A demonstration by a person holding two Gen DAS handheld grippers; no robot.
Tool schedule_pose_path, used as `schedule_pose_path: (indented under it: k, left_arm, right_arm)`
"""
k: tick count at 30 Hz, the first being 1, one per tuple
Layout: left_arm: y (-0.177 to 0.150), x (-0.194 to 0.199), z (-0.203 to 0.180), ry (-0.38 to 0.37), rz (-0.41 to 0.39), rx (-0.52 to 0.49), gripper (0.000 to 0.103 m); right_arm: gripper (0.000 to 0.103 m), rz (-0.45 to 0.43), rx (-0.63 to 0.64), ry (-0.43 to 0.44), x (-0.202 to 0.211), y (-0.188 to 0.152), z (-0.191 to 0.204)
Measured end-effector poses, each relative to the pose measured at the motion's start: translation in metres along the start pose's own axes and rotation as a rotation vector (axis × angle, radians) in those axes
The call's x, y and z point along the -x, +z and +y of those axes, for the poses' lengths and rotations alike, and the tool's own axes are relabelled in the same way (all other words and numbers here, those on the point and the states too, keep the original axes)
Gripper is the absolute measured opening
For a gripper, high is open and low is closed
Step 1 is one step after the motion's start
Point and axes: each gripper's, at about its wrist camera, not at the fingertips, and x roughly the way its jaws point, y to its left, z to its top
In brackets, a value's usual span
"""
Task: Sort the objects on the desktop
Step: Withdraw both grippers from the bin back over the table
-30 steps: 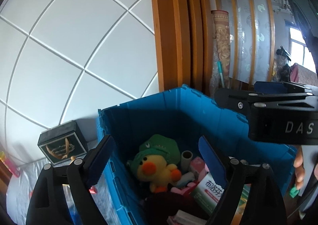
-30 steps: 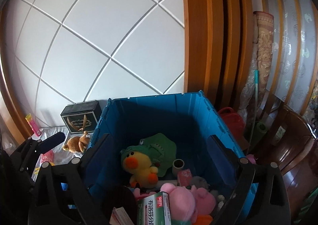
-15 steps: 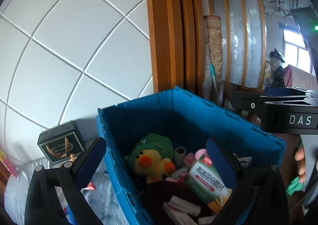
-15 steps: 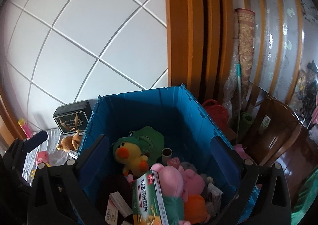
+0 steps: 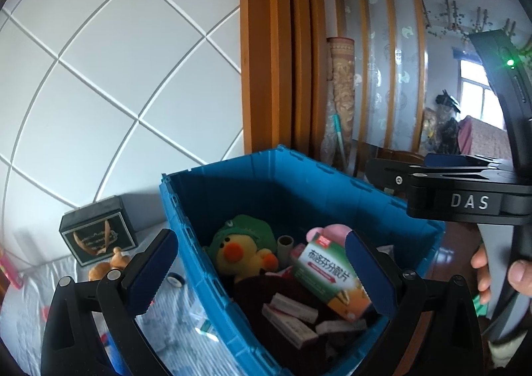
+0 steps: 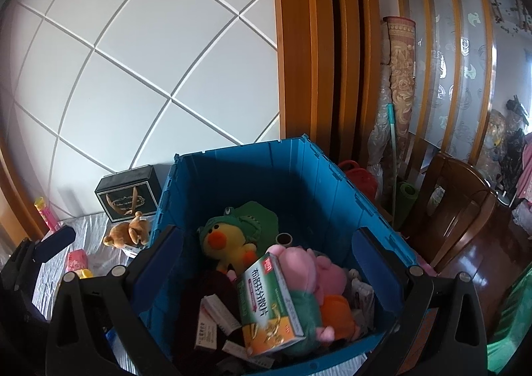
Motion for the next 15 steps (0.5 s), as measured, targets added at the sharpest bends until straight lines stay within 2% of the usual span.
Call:
schedule_pose_path:
  k: [5, 10, 15]
  left_arm:
    - [-0.010, 0.016, 0.014, -0.016, -0.003, 0.019, 0.102]
    - [-0.022, 0.033, 0.035, -0.002, -0.008, 0.051, 0.102]
    - [-0.043, 0.049, 0.065, 0.030, -0.001, 0.104, 0.102]
  right_arm:
    - [0.103, -0.002, -0.018, -0.011, 0.013, -0.012, 0.009]
    - [0.103, -0.001, -0.044, -0.006, 0.023, -0.025, 0.017]
    - [0.103, -0.016, -0.074, 0.053, 0.039, -0.039, 0.034]
